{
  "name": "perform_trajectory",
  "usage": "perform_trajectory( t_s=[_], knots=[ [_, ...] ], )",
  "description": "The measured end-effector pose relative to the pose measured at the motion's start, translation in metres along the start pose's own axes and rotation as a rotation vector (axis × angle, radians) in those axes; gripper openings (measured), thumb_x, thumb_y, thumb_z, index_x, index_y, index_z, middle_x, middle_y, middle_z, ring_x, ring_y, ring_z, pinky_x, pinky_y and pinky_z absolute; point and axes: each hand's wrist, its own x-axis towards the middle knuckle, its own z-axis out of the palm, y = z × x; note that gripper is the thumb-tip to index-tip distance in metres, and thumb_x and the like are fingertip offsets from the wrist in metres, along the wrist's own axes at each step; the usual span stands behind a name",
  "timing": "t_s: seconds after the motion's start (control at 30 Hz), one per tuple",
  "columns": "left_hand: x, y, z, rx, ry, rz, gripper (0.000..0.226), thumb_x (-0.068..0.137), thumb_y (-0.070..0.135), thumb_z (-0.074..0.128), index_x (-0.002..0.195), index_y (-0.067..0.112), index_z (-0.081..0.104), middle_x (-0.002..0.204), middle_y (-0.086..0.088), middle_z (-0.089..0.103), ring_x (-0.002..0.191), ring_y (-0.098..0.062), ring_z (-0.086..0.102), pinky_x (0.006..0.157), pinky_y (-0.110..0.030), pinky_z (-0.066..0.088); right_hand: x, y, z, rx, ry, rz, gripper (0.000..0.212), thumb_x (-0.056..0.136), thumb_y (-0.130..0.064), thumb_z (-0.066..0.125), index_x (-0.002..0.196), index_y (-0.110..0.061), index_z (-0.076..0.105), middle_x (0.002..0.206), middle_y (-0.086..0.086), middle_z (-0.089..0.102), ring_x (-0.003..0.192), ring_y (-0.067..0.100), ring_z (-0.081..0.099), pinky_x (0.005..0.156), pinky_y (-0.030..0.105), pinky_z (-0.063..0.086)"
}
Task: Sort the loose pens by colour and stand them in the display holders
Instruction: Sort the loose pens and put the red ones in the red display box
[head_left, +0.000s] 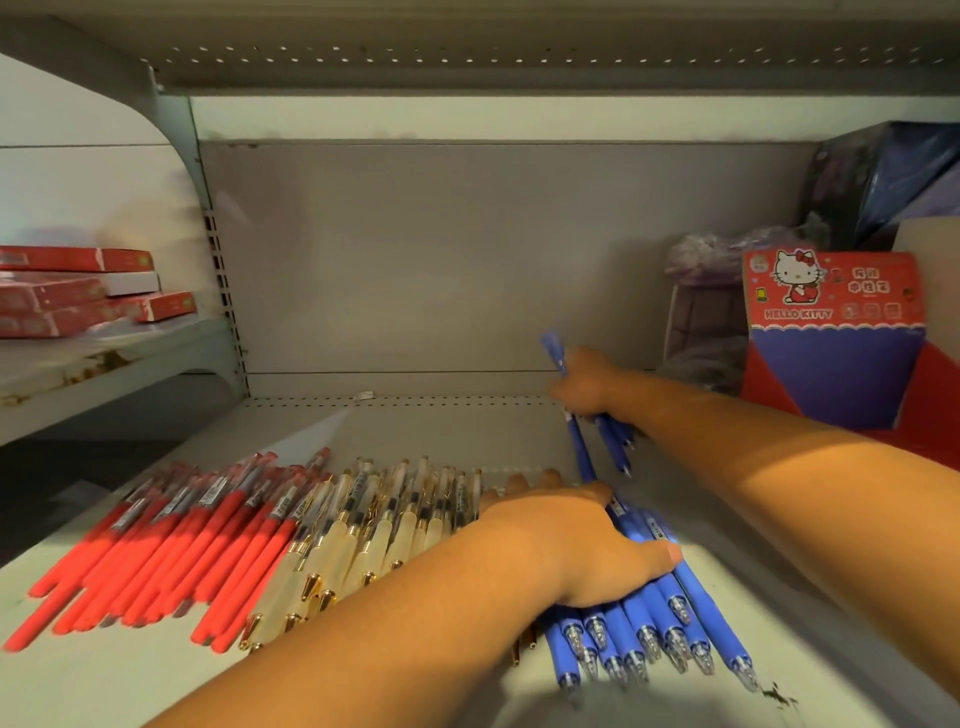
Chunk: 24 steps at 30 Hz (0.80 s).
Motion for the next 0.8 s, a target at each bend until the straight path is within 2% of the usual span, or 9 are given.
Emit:
perform_trajectory(
  t_s=[0.1,0.27,0.37,0.43,0.47,0.53,0.63,0.67,0.8],
  knots=[
    [0.001,0.000,-0.003,-0.009,-0.010,-0.014,0.084,0.084,0.077,0.042,0.154,0.037,0.019,0.163,-0.006,0.019,0.147,-0.035,0.021,0.118,-0.054,0.021,-0.009,-0.004,-0.026,0.127,0.113,-0.033,0.026,0.090,-0.009,0.055,0.068,-0.011,0.042,0.062,0.008,0.045,0.051,0.018,0.045,0.048,0.027,0.037],
    [0.002,-0.001,-0.006,-0.044,-0.015,-0.012,0.088,0.083,0.078,0.047,0.153,0.028,0.027,0.156,-0.005,0.034,0.134,-0.029,0.042,0.104,-0.038,0.037,-0.043,-0.008,-0.071,0.208,0.269,-0.098,0.025,0.089,-0.011,0.056,0.068,-0.012,0.043,0.057,0.004,0.042,0.048,0.014,0.042,0.046,0.025,0.035],
    [-0.003,0.001,-0.014,-0.028,0.037,-0.039,0.084,0.083,0.074,0.051,0.148,0.023,0.036,0.150,-0.004,0.042,0.129,-0.027,0.046,0.095,-0.034,0.040,-0.070,-0.006,-0.086,0.275,0.265,-0.074,0.019,0.091,-0.014,0.055,0.074,-0.011,0.048,0.059,0.005,0.045,0.052,0.017,0.045,0.051,0.028,0.040],
    [-0.004,0.002,-0.023,-0.059,0.147,-0.049,0.046,0.087,0.054,0.057,0.117,0.019,0.058,0.116,-0.004,0.061,0.100,-0.025,0.059,0.076,-0.029,0.046,-0.089,-0.004,-0.087,0.352,0.218,0.003,0.018,0.091,-0.014,0.054,0.074,-0.009,0.051,0.057,0.006,0.048,0.050,0.018,0.046,0.050,0.028,0.041],
    [-0.004,0.001,-0.028,-0.088,0.227,-0.047,0.023,0.086,0.038,0.057,0.093,0.016,0.061,0.091,-0.004,0.061,0.078,-0.024,0.057,0.062,-0.026,0.042,-0.099,-0.003,-0.084,0.431,0.167,0.053,0.020,0.091,-0.012,0.054,0.071,-0.008,0.052,0.052,0.005,0.049,0.046,0.017,0.046,0.046,0.025,0.041],
    [-0.005,0.001,-0.035,-0.170,0.362,-0.028,0.016,0.080,0.019,0.052,0.067,0.012,0.048,0.063,-0.005,0.047,0.055,-0.025,0.041,0.051,-0.025,0.032,-0.117,-0.001,-0.074,0.627,0.047,0.101,0.023,0.090,-0.005,0.051,0.067,-0.006,0.051,0.042,0.004,0.048,0.036,0.014,0.043,0.039,0.021,0.037],
    [-0.006,0.004,-0.035,-0.522,0.388,0.056,0.020,0.084,0.023,0.060,0.074,0.005,0.063,0.065,-0.010,0.066,0.055,-0.031,0.062,0.051,-0.032,0.054,-0.136,0.000,-0.053,0.820,-0.060,0.152,0.023,0.088,0.003,0.048,0.067,-0.005,0.048,0.043,0.007,0.044,0.036,0.015,0.039,0.038,0.020,0.037],
    [-0.006,0.006,-0.034,-0.635,0.362,0.081,0.020,0.084,0.024,0.067,0.079,0.005,0.067,0.067,-0.009,0.070,0.056,-0.024,0.067,0.053,-0.031,0.058,-0.141,-0.001,-0.048,0.854,-0.072,0.175,0.022,0.089,0.003,0.049,0.068,-0.004,0.048,0.046,0.008,0.044,0.038,0.016,0.041,0.038,0.020,0.039],
    [-0.004,0.002,-0.029,-0.760,0.289,0.038,0.023,0.077,0.013,0.084,0.088,0.001,0.068,0.065,-0.006,0.070,0.054,-0.017,0.067,0.053,-0.022,0.055,-0.149,0.000,-0.037,0.979,-0.112,0.241,0.015,0.096,-0.003,0.050,0.080,-0.005,0.051,0.049,0.008,0.047,0.037,0.015,0.046,0.037,0.022,0.046]
  ],
)
